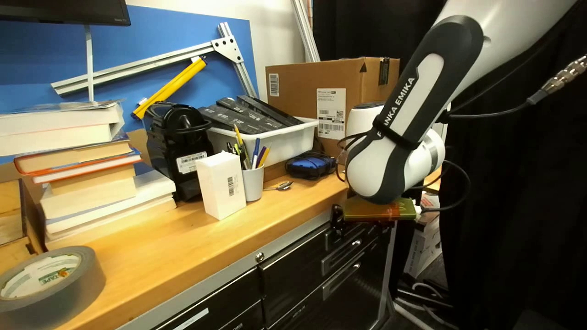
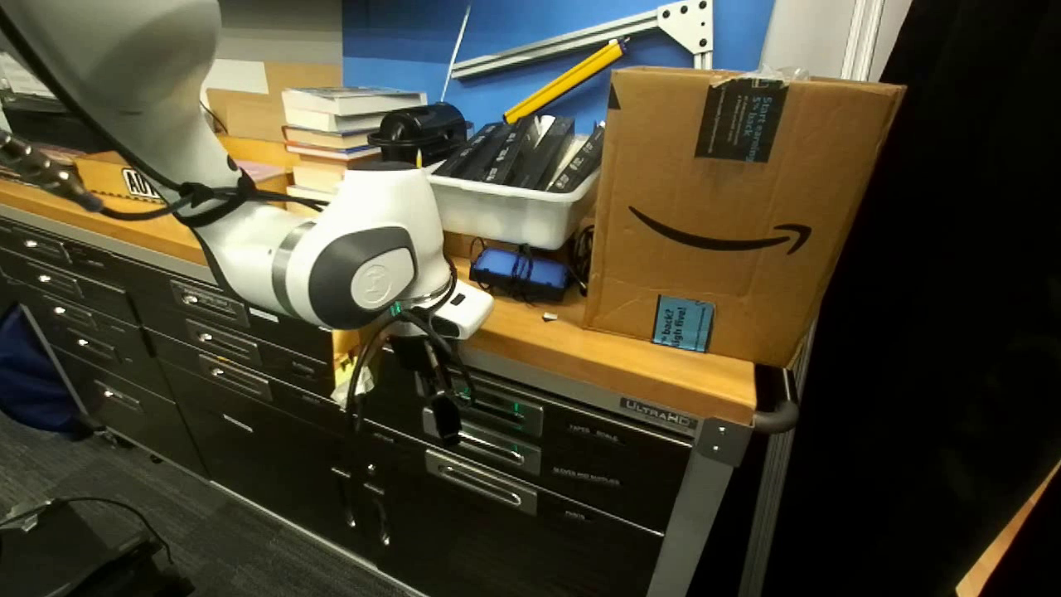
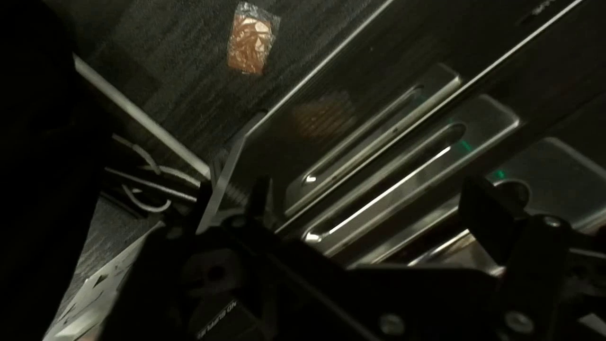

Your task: Put the blue lego brick in the open drawer then close the drawer

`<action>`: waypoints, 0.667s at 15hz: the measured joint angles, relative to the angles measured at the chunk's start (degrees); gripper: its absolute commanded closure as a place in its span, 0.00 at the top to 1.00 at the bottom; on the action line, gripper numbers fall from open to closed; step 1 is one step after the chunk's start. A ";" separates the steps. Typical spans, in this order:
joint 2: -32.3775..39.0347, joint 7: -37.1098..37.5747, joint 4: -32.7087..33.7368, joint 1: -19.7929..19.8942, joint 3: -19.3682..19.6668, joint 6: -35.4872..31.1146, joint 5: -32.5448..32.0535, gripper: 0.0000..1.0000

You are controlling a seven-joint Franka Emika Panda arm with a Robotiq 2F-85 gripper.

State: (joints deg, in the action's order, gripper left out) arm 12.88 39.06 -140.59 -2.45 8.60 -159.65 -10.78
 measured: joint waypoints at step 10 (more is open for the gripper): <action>-20.74 -13.46 -5.67 -1.84 -2.39 20.43 3.69 1.00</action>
State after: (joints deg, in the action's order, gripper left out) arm -7.86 25.60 -146.26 -4.29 6.21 -139.21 -7.09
